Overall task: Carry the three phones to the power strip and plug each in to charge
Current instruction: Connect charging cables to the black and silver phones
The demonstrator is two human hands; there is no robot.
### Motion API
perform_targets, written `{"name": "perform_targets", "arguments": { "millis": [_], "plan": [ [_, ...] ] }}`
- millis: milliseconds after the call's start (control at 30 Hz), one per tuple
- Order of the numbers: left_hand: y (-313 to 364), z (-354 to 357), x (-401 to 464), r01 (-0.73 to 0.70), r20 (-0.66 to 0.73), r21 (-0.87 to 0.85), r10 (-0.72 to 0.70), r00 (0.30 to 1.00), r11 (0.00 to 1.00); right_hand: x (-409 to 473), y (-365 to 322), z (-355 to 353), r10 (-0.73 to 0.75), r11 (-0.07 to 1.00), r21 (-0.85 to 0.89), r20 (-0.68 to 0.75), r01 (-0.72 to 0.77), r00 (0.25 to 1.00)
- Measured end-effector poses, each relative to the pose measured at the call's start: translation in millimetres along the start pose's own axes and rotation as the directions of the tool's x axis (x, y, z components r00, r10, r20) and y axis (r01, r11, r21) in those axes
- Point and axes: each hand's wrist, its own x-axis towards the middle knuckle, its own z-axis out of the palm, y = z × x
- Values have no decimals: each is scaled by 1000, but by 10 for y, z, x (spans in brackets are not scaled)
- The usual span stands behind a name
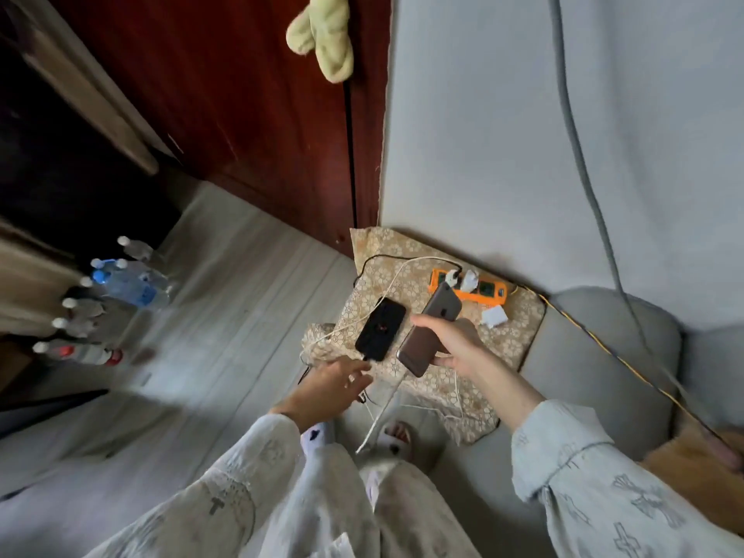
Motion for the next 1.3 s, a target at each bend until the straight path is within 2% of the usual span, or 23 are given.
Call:
{"name": "perform_targets", "arguments": {
  "millis": [100, 233, 333, 400, 500, 633, 767, 1033, 1300],
  "plan": [
    [-381, 223, 200, 111, 42, 43, -112, 993, 993, 505, 306, 13, 107, 992, -66, -67, -111, 992],
    [-823, 491, 652, 199, 79, 146, -212, 974, 969, 1202, 605, 92, 122, 967, -195, -209, -163, 970],
    [-1078, 736, 973, 211, 126, 247, -247, 961, 946, 1668, 817, 174, 127, 945, -262, -265, -198, 956],
    [-1232, 933, 1178, 162, 134, 333, -217, 967, 929, 1949, 965, 238, 119, 924, -318, -285, -211, 951],
    [-1378, 1179, 1461, 33, 91, 494, -90, 992, 869, 2243, 1159, 356, 91, 896, -389, -311, -214, 946],
    [-1424, 1347, 1733, -27, 76, 527, -15, 997, 850, 2410, 1224, 492, -52, 775, -600, -374, -199, 926],
    [-1458, 1394, 1788, -25, 90, 536, -28, 996, 844, 2435, 1162, 564, -147, 696, -701, -350, -155, 925],
    [-1388, 1263, 1813, -39, 146, 592, -59, 988, 805, 2385, 1193, 574, -168, 674, -731, -292, -106, 941],
    [-1277, 1336, 1795, -4, 134, 658, -111, 985, 753, 2327, 1262, 553, -145, 747, -663, -223, -42, 964]
  ]
}}
